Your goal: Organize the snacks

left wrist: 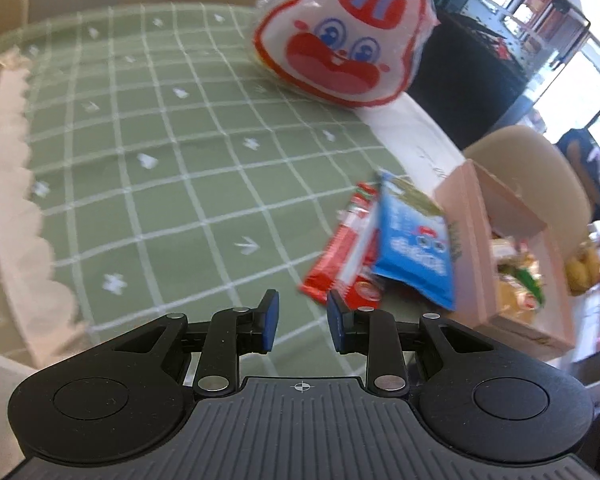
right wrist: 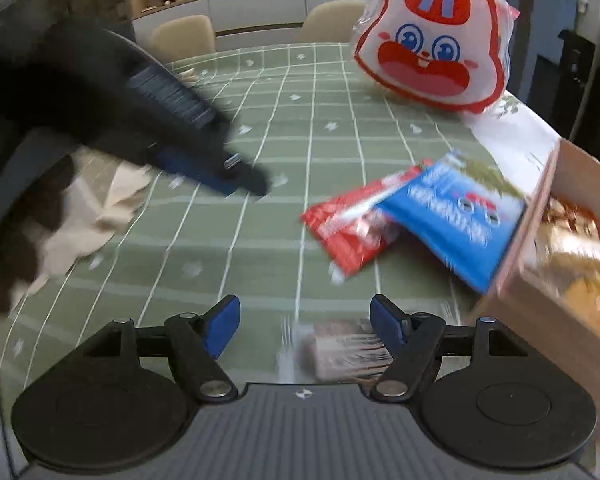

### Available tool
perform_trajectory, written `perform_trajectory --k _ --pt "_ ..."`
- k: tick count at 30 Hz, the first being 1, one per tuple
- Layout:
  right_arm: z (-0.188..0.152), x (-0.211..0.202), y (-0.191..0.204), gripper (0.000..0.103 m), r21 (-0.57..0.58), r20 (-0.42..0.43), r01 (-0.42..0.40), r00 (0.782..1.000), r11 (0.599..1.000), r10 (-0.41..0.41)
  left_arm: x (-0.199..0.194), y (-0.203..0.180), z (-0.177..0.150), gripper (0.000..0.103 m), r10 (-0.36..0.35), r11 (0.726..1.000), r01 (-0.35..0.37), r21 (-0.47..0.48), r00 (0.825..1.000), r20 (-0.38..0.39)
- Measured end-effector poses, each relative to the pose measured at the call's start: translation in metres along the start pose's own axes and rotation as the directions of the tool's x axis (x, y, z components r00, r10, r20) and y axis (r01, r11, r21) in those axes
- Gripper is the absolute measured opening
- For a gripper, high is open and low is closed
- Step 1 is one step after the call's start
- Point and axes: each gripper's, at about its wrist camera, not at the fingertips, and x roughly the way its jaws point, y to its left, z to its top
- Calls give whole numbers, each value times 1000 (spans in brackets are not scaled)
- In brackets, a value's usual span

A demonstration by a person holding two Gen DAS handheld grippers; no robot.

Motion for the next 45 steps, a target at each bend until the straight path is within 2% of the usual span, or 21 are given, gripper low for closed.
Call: perform_trajectory --k 2,5,7,10,14,18,20,22,23,25,26,28,30,31,34,36,38,39,40,42,45 --pt "-12 -8 3 76 12 5 11 1000 1000 -11 7 -2 4 30 -82 996 81 -44 996 -20" --pt "-24 -14 2 91 70 21 -10 1000 997 8 22 -9 13 30 -202 976 199 -88 979 -32" --pt "-25 -14 3 99 75 12 -19 1000 997 18 35 -17 17 30 -242 966 235 -106 968 -60" --pt "-24 -12 7 103 54 5 -17 1000 998 17 53 -22 17 30 -267 951 245 -189 958 -105" --pt "-28 -10 14 103 17 20 7 1000 1000 -7 65 -20 14 30 -326 902 290 -319 943 -65" --pt "-31 -8 22 103 -47 28 44 999 998 -42 71 -23 15 30 -293 914 274 -301 956 -21" --pt "-33 -8 25 103 -61 34 54 998 997 -52 74 -25 16 26 -290 917 275 -288 957 -10" --pt "-33 -9 24 102 -59 36 50 998 997 -48 78 -24 18 18 -301 915 283 -287 953 -21" --pt "-32 -10 23 101 -59 36 50 998 997 -48 80 -23 18 18 -305 912 282 -299 952 -34" --pt "-29 -14 20 80 -60 34 71 997 996 -69 75 -22 17 18 -307 913 286 -290 951 -27" --pt "-26 -19 16 75 -48 37 85 996 995 -83 70 -22 17 18 -295 923 281 -261 955 -15" --pt "-21 -27 7 71 -27 67 142 988 990 -140 57 -21 16 19 -259 945 256 -204 966 13" --pt "-12 -32 5 66 -52 101 227 970 972 -221 44 -16 14 19 -217 955 224 -193 975 54" --pt "-8 -32 5 57 -70 113 250 964 966 -241 39 -13 12 20 -193 960 204 -193 979 71" --pt "7 -24 15 42 -138 137 286 954 948 -267 22 -1 6 20 -104 971 125 -204 989 110" --pt "13 -15 30 40 -225 169 329 940 917 -296 14 6 3 20 -55 980 74 -186 993 104" --pt "19 2 43 39 -333 198 405 913 851 -357 9 12 0 20 -6 989 19 -148 996 87" --pt "23 12 44 34 -368 199 436 900 821 -388 6 15 0 20 13 991 -2 -133 997 78" --pt "27 24 42 30 -393 189 462 887 795 -422 4 18 -1 20 21 992 -12 -129 997 72" --pt "32 44 34 26 -420 152 485 871 767 -467 0 26 -4 20 8 990 2 -144 998 66" --pt "33 60 26 26 -461 136 498 857 734 -497 -2 33 -9 20 -6 986 15 -165 998 59"
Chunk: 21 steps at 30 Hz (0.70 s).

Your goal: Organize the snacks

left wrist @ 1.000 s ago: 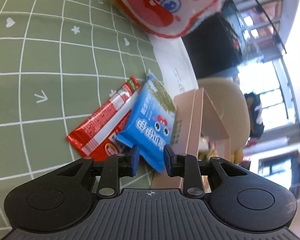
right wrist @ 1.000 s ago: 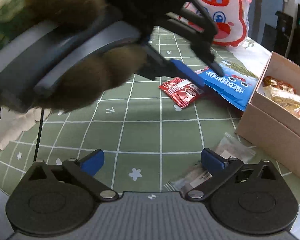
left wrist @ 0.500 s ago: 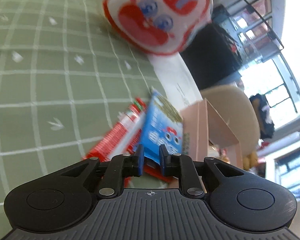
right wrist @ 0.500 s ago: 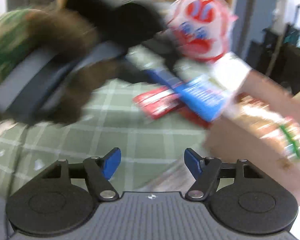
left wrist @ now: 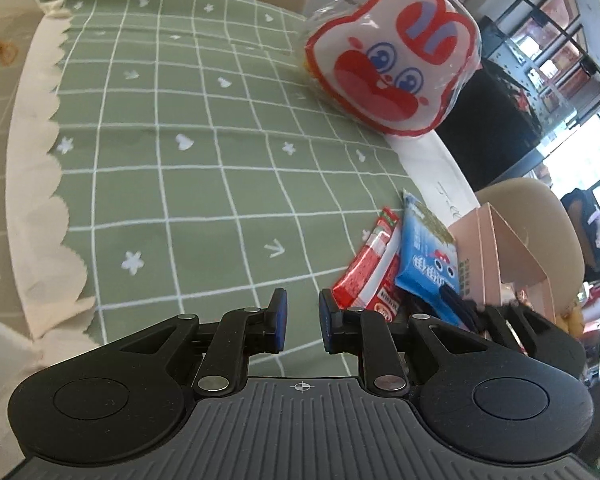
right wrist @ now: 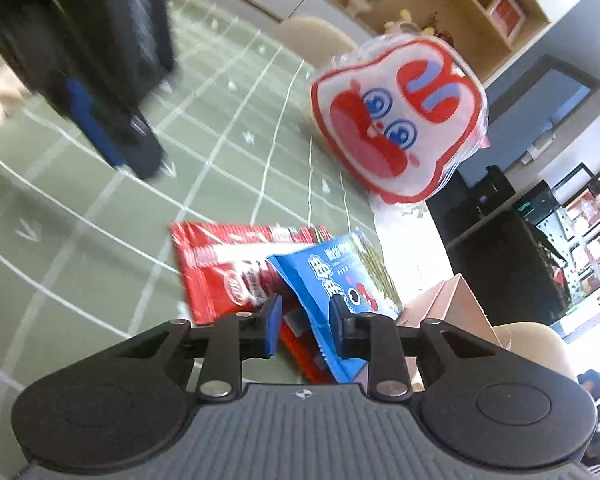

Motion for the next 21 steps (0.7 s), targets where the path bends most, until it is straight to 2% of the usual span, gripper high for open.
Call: perform_trajectory --k 3,6,9,11,12,14,15,16,18,19,20,21 --pt "0 8 -1 15 -27 -3 9 1000 1000 -9 2 2 -5 20 -9 1000 9 -19 1000 -11" --pt "1 -5 -9 10 12 27 -4 1000 1000 4 3 3 -7 20 -16 1000 15 -26 1000 -24" --pt "2 -20 -20 9 83 50 -64 997 994 60 0 1 -9 20 -17 1000 16 -25 1000 -26" --pt "0 -43 -24 9 132 73 -149 987 980 140 -4 -1 -11 20 -19 1000 18 -24 1000 -25" --pt "-2 -54 -24 8 158 82 -202 978 967 190 -6 -2 -12 20 -19 1000 19 -20 1000 -24" --pt "-10 -79 -24 9 209 107 -331 943 920 315 -11 -6 -14 20 -19 1000 19 -13 1000 -21" --pt "-15 -90 -23 8 223 123 -388 921 894 369 -13 -8 -15 20 -21 1000 21 -9 1000 -20" --pt "-22 -101 -21 9 231 143 -463 886 856 441 -15 -10 -15 20 -22 1000 22 -5 1000 -20" --pt "-33 -116 -22 10 271 179 -549 836 791 519 -19 -15 -18 20 -21 1000 22 15 1000 -19" --pt "-39 -120 -25 15 298 197 -575 818 762 540 -21 -17 -19 20 -16 999 16 28 1000 -18" --pt "-44 -122 -27 18 321 209 -586 810 744 548 -23 -20 -21 20 -12 999 13 41 1000 -18" --pt "-50 -123 -30 29 345 217 -582 813 736 541 -24 -21 -22 20 -12 999 13 51 1000 -18"
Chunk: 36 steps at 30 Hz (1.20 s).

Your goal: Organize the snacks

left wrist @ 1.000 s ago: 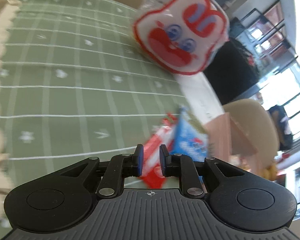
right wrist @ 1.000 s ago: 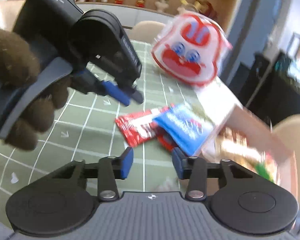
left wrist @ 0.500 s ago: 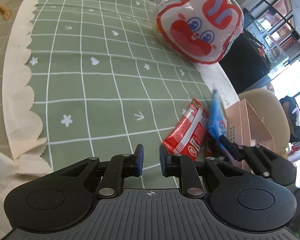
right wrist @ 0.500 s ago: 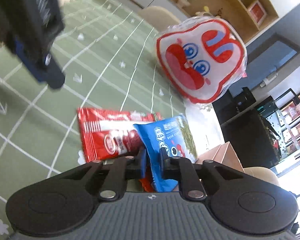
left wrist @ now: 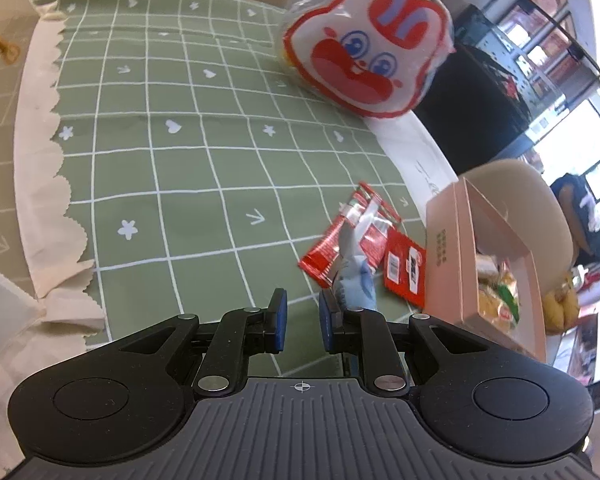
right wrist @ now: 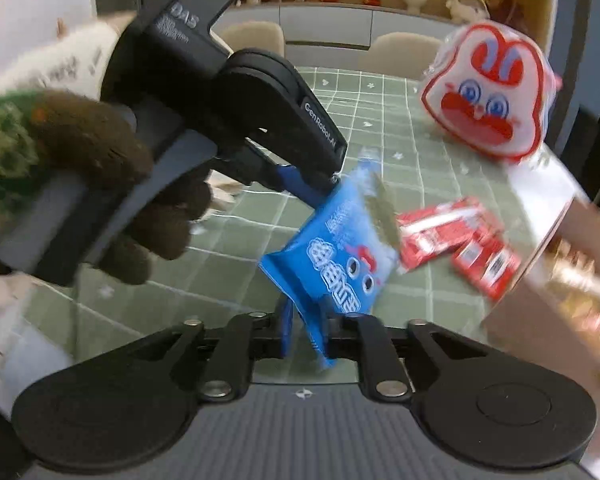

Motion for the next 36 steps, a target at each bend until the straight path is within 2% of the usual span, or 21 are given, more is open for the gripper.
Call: perform_trajectory --k 1,3,5,7,8,10,11,14,15,18,21,23,24,28,29,30,31,32,33,35,36 --pt "-4 -4 -4 40 29 15 28 999 999 -28 -1 -2 -2 20 3 1000 -3 12 1000 -1" --pt "-11 -9 -16 48 90 25 69 997 993 -72 -6 -6 -5 20 13 999 -13 34 1000 5" --pt "-18 -15 -29 50 163 31 98 994 982 -104 -11 -7 -10 20 27 999 -28 43 999 16" --pt "-23 -17 -43 57 231 22 145 988 962 -154 -17 0 -13 20 53 999 -53 8 998 42" --pt "-25 -17 -50 57 275 17 168 984 947 -180 -20 5 -14 20 68 998 -67 -19 996 57" --pt "-27 -19 -64 57 356 24 154 985 922 -173 -26 17 -15 20 104 992 -97 -74 991 84" --pt "-27 -21 -68 58 377 38 111 990 919 -135 -28 22 -14 20 116 990 -108 -92 989 87" --pt "-25 -22 -66 61 342 50 10 998 940 -29 -32 30 -14 20 130 988 -122 -98 989 73" --pt "-24 -21 -63 63 317 46 5 999 949 -21 -32 30 -14 20 124 989 -118 -91 990 64" --pt "-23 -18 -57 63 269 35 91 994 959 -105 -27 22 -16 20 77 995 -75 -59 996 35" --pt "-22 -9 -65 63 301 13 182 981 936 -195 -18 8 -21 20 40 999 -40 -22 999 12" --pt "-17 -5 -73 63 322 50 218 968 921 -247 -11 1 -22 20 28 1000 -28 -5 1000 -4" --pt "-15 -2 -77 64 319 56 223 966 921 -253 -9 -1 -23 20 24 1000 -24 -3 1000 -9" --pt "-12 23 -91 64 346 -7 241 967 907 -254 -8 1 -23 20 14 1000 -14 -15 1000 -8" --pt "-12 26 -90 64 346 -27 223 973 911 -228 -10 4 -23 20 16 1000 -17 -18 1000 -3" --pt "-12 29 -88 65 341 -40 162 987 926 -158 -11 7 -23 20 19 1000 -19 -21 1000 1" --pt "-12 26 -84 64 327 -14 59 998 943 -57 -13 9 -22 20 21 1000 -21 -20 1000 6" --pt "-12 21 -77 63 313 20 -28 1000 949 23 -15 12 -21 20 25 1000 -25 -14 1000 12" --pt "-11 17 -70 63 295 42 -44 999 955 33 -16 13 -20 20 29 1000 -29 -8 999 15" --pt "-11 15 -60 63 258 59 66 995 964 -84 -18 13 -18 20 35 999 -36 18 999 24" --pt "-12 17 -58 64 249 59 163 981 955 -183 -19 10 -17 20 36 998 -38 42 999 29"
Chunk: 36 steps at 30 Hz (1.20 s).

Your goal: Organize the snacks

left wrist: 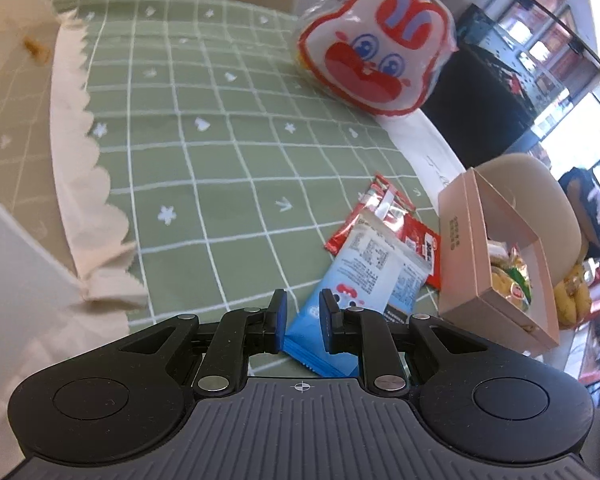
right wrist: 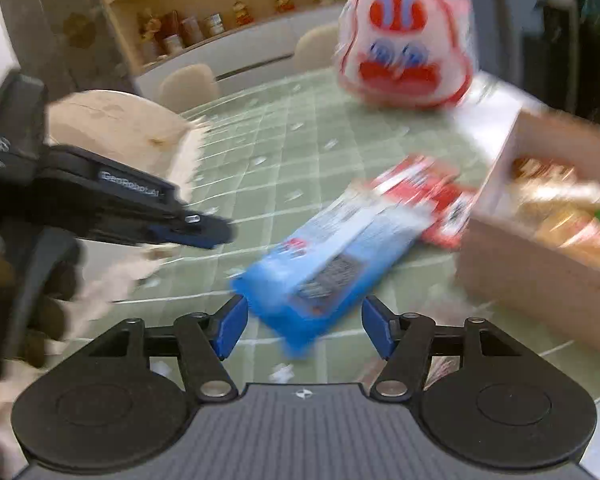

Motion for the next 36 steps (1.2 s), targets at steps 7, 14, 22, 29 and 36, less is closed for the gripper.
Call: perform_trajectory --k 7,14,22,29,36 --pt "-18 17 -20 64 -42 -94 288 952 957 -290 7 -68 -3 20 22 898 -31 438 999 25" --pt "-50 -22 -63 67 98 -100 314 947 944 -305 41 -113 -34 24 95 764 -54 643 995 -29" --pt "-70 -34 -65 77 136 -19 316 949 939 -316 61 -118 -45 60 75 744 29 668 989 -126" --pt "-68 -28 -64 85 139 -3 313 949 940 -316 64 -111 -36 76 -18 811 121 572 983 -182" --pt "-68 -27 -63 87 137 -3 313 949 940 -315 58 -114 -34 74 -17 809 107 579 987 -159"
